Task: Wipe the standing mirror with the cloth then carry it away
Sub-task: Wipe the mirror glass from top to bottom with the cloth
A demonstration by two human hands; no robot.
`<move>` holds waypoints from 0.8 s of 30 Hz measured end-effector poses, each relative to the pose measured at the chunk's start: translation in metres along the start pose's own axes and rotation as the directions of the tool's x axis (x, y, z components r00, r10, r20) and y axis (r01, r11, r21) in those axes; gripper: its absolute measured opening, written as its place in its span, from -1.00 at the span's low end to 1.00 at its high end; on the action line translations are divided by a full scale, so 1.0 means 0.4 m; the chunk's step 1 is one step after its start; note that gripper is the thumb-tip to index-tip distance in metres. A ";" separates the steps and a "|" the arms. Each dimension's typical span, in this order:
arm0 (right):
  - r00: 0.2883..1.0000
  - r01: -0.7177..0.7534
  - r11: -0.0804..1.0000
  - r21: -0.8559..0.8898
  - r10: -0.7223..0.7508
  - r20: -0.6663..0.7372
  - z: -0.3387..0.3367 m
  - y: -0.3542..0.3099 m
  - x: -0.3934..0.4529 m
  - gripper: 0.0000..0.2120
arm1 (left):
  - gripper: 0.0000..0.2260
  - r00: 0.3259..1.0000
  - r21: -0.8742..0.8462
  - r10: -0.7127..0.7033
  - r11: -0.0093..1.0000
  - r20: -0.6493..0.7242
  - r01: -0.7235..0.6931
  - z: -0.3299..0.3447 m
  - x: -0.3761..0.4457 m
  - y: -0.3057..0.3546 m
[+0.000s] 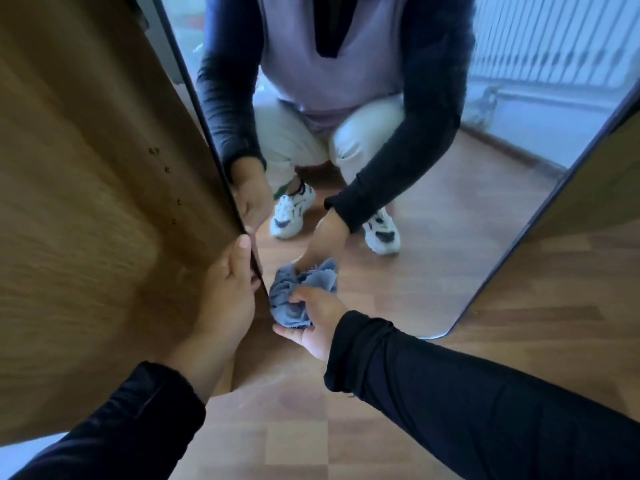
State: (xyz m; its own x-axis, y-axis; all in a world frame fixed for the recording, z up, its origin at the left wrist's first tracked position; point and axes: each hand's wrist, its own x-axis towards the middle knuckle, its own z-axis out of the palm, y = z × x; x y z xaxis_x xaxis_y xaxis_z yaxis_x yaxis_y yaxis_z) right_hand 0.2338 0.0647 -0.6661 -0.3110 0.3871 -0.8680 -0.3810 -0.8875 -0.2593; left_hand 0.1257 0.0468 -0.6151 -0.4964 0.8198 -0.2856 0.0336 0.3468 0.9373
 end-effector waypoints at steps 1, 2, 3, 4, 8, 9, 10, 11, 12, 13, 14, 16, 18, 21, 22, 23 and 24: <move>1.000 0.007 1.000 -0.019 -0.007 0.002 0.011 0.010 0.004 -0.67 | -0.83 1.000 0.017 0.008 1.000 0.003 -0.008 -0.002 0.003 -0.008; 1.000 0.012 0.999 -0.045 -0.012 -0.003 0.019 0.019 0.010 -0.69 | -0.80 1.000 0.043 0.015 0.999 0.006 -0.015 -0.005 0.003 -0.016; 1.000 0.016 0.997 -0.072 -0.016 -0.012 0.025 0.028 0.015 -0.67 | -0.79 1.000 0.068 0.014 0.998 0.012 -0.015 -0.008 0.003 -0.025; 1.000 0.015 0.996 -0.090 -0.017 -0.019 0.026 0.036 0.024 -0.65 | -0.79 1.000 0.081 0.010 0.997 0.018 -0.011 -0.012 0.002 -0.033; 0.999 -0.019 0.997 -0.077 0.015 -0.050 -0.009 0.038 0.047 -0.65 | -0.82 0.999 0.053 -0.037 0.998 0.021 0.036 -0.019 0.009 -0.071; 0.998 -0.003 0.999 -0.048 0.001 -0.056 -0.032 0.032 0.049 -0.67 | -0.85 0.998 0.045 -0.050 0.998 0.031 0.049 -0.020 0.011 -0.077; 0.998 0.018 1.000 -0.009 -0.018 -0.060 -0.059 0.026 0.049 -0.69 | -0.88 0.997 0.045 -0.062 0.997 0.046 0.060 -0.020 0.011 -0.081; 0.996 0.042 0.999 0.028 -0.040 -0.084 -0.090 0.022 0.047 -0.70 | -0.89 0.996 0.050 -0.068 0.997 0.064 0.065 -0.021 0.012 -0.085; 0.991 0.066 0.995 0.070 -0.058 -0.117 -0.125 0.018 0.051 -0.68 | -0.88 0.994 0.057 -0.067 0.996 0.081 0.063 -0.022 0.012 -0.086; 0.982 0.100 0.990 0.094 -0.083 -0.170 -0.157 0.016 0.055 -0.65 | -0.88 0.994 0.060 -0.062 0.997 0.089 0.057 -0.023 0.014 -0.086; 0.970 0.129 0.986 0.107 -0.103 -0.220 -0.183 0.017 0.060 -0.62 | -0.88 0.994 0.061 -0.054 0.997 0.090 0.049 -0.025 0.015 -0.087; 0.952 0.170 0.976 0.135 -0.127 -0.278 -0.204 0.023 0.066 -0.57 | -0.88 0.996 0.077 -0.035 0.997 0.081 0.029 -0.022 0.018 -0.091; 0.968 0.147 0.978 0.150 -0.111 -0.225 -0.186 0.034 0.075 -0.52 | -0.88 0.998 0.128 -0.003 0.992 0.062 -0.005 -0.015 0.019 -0.097; 0.989 -0.006 0.994 0.106 0.021 -0.144 -0.105 0.073 0.097 -0.59 | -0.83 1.000 0.183 0.005 0.983 0.005 -0.005 -0.012 0.016 -0.114; 0.992 -0.043 0.998 0.049 0.048 -0.115 -0.076 0.085 0.101 -0.62 | -0.82 1.000 0.187 0.001 0.982 -0.008 0.000 -0.013 0.017 -0.122; 0.995 -0.065 0.998 -0.015 0.063 -0.080 -0.053 0.094 0.103 -0.65 | -0.83 1.000 0.185 -0.003 0.983 -0.012 0.005 -0.013 0.016 -0.125; 0.995 -0.084 0.994 -0.066 0.080 -0.066 -0.036 0.096 0.102 -0.68 | -0.84 1.000 0.178 -0.007 0.984 -0.009 0.008 -0.013 0.016 -0.129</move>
State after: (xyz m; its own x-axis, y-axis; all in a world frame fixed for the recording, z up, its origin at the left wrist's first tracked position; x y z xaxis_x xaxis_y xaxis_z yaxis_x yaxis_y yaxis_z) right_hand 0.2190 0.0430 -0.7175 -0.2823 0.2976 -0.9120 -0.2950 -0.9315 -0.2127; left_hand 0.1163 0.0317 -0.6643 -0.5046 0.8133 -0.2898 0.1839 0.4292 0.8843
